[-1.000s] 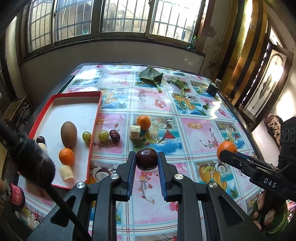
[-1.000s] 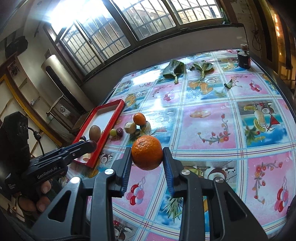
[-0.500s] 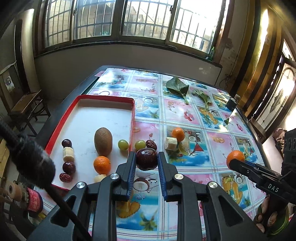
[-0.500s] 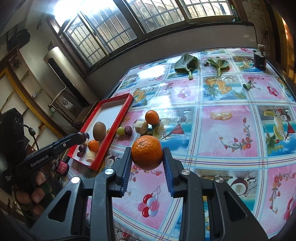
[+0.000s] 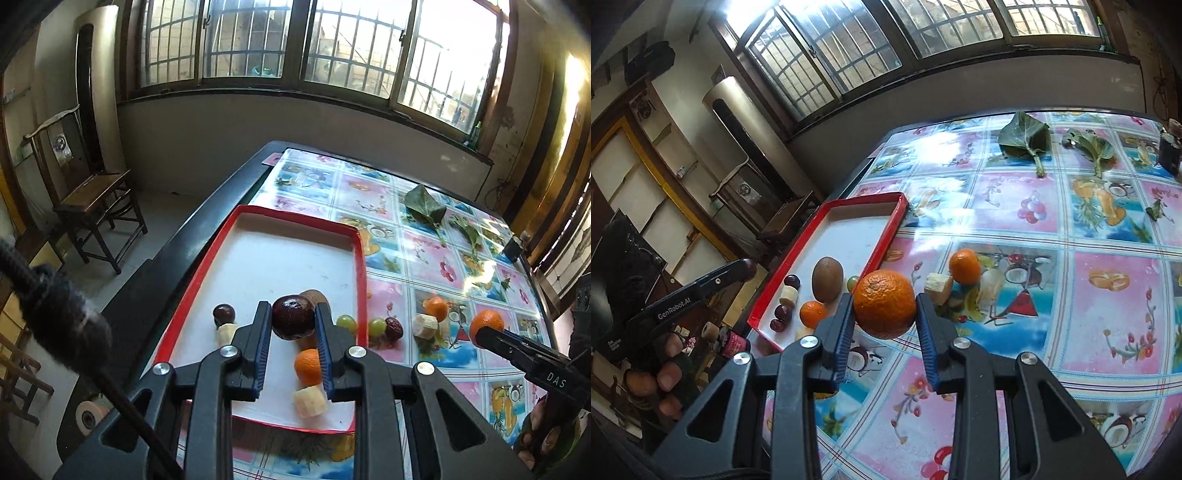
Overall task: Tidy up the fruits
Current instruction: 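Carry the dark cherry and the mandarin over the tray with both tools, then open the left tool to drop the cherry while the right tool releases the mandarin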
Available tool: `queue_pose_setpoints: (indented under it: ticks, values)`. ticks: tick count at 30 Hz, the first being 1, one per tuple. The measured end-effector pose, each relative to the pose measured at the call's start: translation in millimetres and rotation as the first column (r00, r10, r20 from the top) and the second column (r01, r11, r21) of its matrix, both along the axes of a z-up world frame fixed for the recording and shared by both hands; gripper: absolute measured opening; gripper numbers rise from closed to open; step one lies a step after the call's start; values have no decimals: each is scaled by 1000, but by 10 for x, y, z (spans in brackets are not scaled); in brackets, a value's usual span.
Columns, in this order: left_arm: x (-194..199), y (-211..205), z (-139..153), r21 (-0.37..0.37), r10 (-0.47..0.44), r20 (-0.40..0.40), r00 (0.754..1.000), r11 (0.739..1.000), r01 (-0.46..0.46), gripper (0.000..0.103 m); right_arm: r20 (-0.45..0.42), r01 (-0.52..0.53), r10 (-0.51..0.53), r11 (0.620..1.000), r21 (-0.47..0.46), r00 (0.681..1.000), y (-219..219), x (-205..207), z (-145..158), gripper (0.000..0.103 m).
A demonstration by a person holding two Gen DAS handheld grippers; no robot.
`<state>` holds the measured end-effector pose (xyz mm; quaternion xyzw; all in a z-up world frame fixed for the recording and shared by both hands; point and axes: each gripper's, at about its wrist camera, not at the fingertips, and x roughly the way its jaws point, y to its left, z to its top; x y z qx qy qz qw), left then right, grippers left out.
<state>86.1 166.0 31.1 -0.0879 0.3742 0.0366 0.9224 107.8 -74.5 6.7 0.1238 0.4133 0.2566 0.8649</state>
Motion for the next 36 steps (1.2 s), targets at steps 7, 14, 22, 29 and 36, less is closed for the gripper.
queue_pose_setpoints:
  ticks: [7,14,22,29,36]
  values:
    - [313,139,-137,-16,33,-40,999,999,-34,22,-16,-58,58,998,11,998,406,339,-47,35]
    - [643,335,-378,-39,72,-107,992,996,-77,22,-26,-104,103,994,-19,994,958,864,-136,35]
    - [886,212,-673,-6,43,-170,984,999,-44,22,-57,-144,139,984,-104,989,1405,1247,-402,35]
    - [953,169,-912,11,21,-227,974,1000,-19,22,-103,-183,166,966,-185,981,1604,1372,-650,35]
    - [939,171,-898,19,23,-213,977,1000,-19,25,-109,-210,187,943,-258,976,1703,1404,-804,35]
